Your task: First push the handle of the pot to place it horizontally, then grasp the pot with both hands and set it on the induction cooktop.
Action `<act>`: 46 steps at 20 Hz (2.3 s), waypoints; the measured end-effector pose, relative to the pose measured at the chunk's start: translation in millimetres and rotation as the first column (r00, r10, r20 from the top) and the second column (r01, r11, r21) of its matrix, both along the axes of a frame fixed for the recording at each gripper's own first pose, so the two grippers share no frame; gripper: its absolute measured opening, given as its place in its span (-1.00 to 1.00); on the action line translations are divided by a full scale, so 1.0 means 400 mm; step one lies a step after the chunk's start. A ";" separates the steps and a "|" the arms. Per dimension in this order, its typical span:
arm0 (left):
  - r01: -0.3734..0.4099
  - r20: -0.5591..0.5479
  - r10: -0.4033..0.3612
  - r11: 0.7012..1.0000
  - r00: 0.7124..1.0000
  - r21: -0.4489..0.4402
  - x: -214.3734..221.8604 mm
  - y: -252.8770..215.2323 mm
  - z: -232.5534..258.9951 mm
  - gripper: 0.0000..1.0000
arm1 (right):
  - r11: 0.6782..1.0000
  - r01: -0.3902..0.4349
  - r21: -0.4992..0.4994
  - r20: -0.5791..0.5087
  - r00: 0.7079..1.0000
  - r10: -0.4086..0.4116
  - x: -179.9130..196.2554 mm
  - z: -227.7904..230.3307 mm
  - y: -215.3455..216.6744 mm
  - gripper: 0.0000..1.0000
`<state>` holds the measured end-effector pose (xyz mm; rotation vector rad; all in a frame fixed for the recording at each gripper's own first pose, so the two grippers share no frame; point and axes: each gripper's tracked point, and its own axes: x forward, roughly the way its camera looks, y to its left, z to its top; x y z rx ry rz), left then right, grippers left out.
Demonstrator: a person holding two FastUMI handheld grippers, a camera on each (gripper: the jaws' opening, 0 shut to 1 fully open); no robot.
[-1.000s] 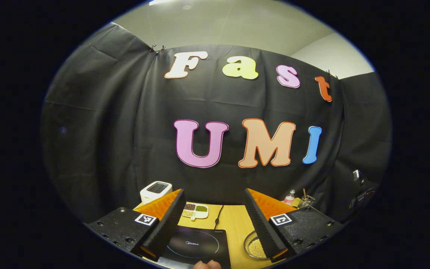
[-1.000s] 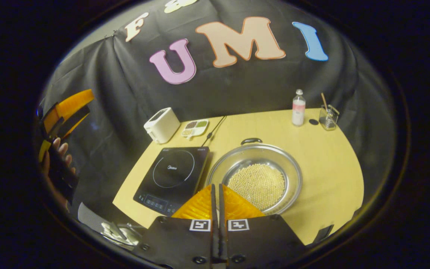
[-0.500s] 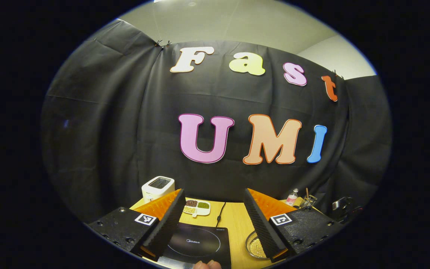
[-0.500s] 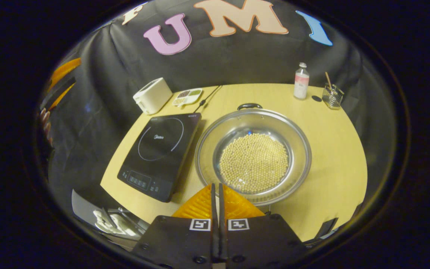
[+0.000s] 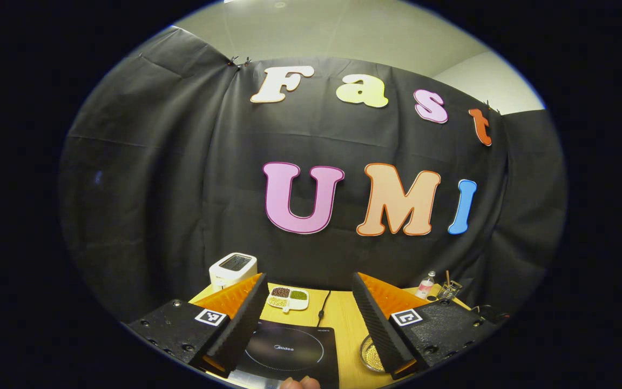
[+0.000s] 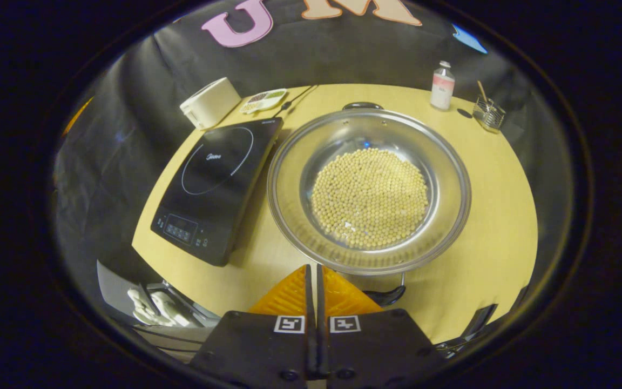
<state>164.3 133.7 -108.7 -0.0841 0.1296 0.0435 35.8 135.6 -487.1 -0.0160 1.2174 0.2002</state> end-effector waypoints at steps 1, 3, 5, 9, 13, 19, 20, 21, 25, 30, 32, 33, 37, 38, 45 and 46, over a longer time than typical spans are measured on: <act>-0.001 0.000 0.001 1.000 1.000 0.001 0.000 0.001 0.000 0.83 | 1.000 -0.008 -0.015 -0.016 1.000 0.008 -0.008 -0.011 -0.006 -0.94; -0.004 0.001 0.004 1.000 1.000 0.000 -0.006 0.007 -0.001 0.83 | 1.000 -0.013 -0.026 -0.041 0.999 0.012 -0.021 -0.022 -0.013 -0.94; -0.008 0.000 0.008 1.000 1.000 0.002 -0.011 0.013 -0.003 0.90 | 1.000 0.005 -0.031 -0.046 0.999 -0.007 -0.019 -0.024 -0.023 -0.94; -0.008 0.006 0.008 1.000 1.000 0.000 -0.019 0.023 0.000 0.89 | 0.997 0.031 -0.065 -0.049 0.998 -0.034 -0.020 -0.021 -0.067 -0.94; -0.001 0.007 0.002 1.000 1.000 -0.010 -0.024 0.026 -0.003 0.83 | 0.994 0.065 -0.090 -0.046 0.997 -0.069 -0.017 -0.018 -0.109 -0.94; 0.017 -0.008 -0.017 1.000 1.000 -0.021 -0.034 0.006 -0.010 0.83 | 0.986 0.110 -0.122 -0.042 0.992 -0.116 -0.009 -0.019 -0.183 -0.94; 0.017 -0.010 -0.017 1.000 1.000 -0.015 -0.031 0.001 -0.011 0.83 | 0.986 0.116 -0.122 -0.044 0.992 -0.122 -0.005 -0.019 -0.196 -1.00; 0.011 -0.012 -0.011 1.000 1.000 -0.006 -0.028 0.000 -0.012 0.83 | 0.986 0.116 -0.117 -0.046 0.991 -0.122 -0.003 -0.020 -0.208 -1.00; -0.013 -0.032 0.013 1.000 0.999 -0.016 -0.015 -0.053 -0.015 0.90 | 0.990 0.105 -0.094 -0.050 0.993 -0.110 0.020 -0.015 -0.262 -1.00; -0.026 -0.064 0.027 0.999 0.998 0.024 0.005 -0.126 -0.027 0.92 | 0.995 0.067 -0.073 -0.051 0.996 -0.070 0.052 -0.013 -0.338 -0.94; -0.045 -0.074 0.047 0.999 0.996 0.031 0.006 -0.148 -0.032 0.83 | 0.997 0.052 -0.061 -0.046 0.997 -0.055 0.073 -0.013 -0.365 -0.94; -0.055 -0.080 0.057 0.998 0.995 0.032 0.006 -0.159 -0.036 0.83 | 0.998 0.044 -0.053 -0.045 0.998 -0.047 0.080 -0.012 -0.375 -0.94; -0.087 -0.110 0.092 0.995 0.990 0.056 0.006 -0.196 -0.047 0.91 | 0.999 -0.006 -0.036 -0.031 0.999 0.005 0.125 -0.013 -0.409 -0.94; -0.090 -0.118 0.097 0.994 0.988 0.064 0.006 -0.209 -0.054 0.83 | 0.999 -0.016 -0.033 -0.027 1.000 0.015 0.139 -0.013 -0.419 -0.94; -0.083 -0.196 0.092 0.995 0.976 0.052 0.000 -0.281 -0.101 0.84 | 1.000 0.014 0.018 -0.006 1.000 -0.014 0.200 -0.016 -0.471 -0.94; -0.072 -0.217 0.080 0.996 0.973 0.048 0.001 -0.291 -0.119 0.84 | 0.999 0.037 0.027 -0.002 0.999 -0.036 0.210 -0.012 -0.475 -0.94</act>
